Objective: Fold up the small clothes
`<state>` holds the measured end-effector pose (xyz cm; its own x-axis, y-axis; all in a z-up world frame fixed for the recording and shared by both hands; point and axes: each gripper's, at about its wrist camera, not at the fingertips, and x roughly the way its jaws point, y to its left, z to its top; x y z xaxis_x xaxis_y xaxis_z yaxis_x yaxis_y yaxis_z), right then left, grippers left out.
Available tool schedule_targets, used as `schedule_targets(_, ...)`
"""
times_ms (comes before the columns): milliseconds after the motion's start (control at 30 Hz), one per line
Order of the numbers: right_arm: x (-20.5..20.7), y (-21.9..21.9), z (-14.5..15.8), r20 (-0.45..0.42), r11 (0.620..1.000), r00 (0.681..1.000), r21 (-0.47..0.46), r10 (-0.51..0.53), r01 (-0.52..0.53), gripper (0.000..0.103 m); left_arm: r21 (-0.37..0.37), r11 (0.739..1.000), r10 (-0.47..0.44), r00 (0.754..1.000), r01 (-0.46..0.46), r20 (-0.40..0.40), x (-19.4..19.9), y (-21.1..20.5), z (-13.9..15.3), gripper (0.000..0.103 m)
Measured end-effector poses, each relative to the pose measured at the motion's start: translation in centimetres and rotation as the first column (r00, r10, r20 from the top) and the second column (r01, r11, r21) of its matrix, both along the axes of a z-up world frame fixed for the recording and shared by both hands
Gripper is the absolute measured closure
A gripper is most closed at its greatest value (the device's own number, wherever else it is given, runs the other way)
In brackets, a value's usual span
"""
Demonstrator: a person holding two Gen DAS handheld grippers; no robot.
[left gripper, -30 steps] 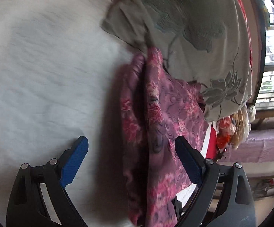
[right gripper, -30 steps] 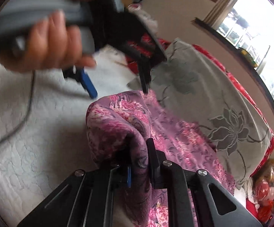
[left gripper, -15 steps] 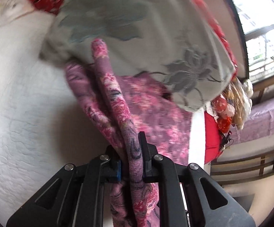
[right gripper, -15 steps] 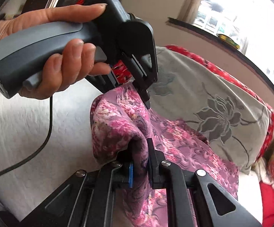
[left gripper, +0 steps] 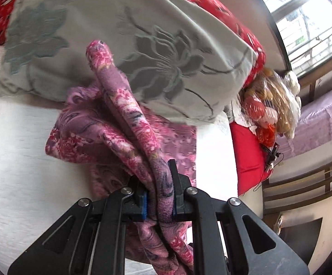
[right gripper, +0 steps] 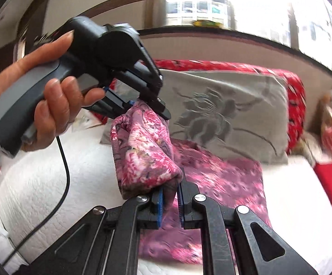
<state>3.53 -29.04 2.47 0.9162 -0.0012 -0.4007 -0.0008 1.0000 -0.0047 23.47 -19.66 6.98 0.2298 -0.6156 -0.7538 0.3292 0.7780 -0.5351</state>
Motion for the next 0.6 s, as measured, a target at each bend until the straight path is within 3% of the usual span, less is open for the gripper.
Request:
schedule_targets(300, -2.3, -7.5, -1.9, -0.046, 0.975, 0.995, 0.204, -0.085, 0.093, 0.095, 0.065, 0.995, -0.076, 0.997, 0.078, -0.027, -1.3, -8.8, -1.8, 0.092)
schedule_targets(500, -3.3, -12.2, -3.8, -0.09, 0.928, 0.986, 0.335, -0.142, 0.164, 0.095, 0.123, 0.984, -0.124, 0.991, 0.129, -0.045, -2.2, -14.2, -4.3, 0.09)
schedule_targets(600, -3.5, -14.1, -5.3, -0.136, 0.897, 0.978, 0.396, -0.156, 0.198, 0.095, 0.139, 0.984, -0.101, 0.992, 0.111, -0.074, -2.3, -15.4, -5.9, 0.085)
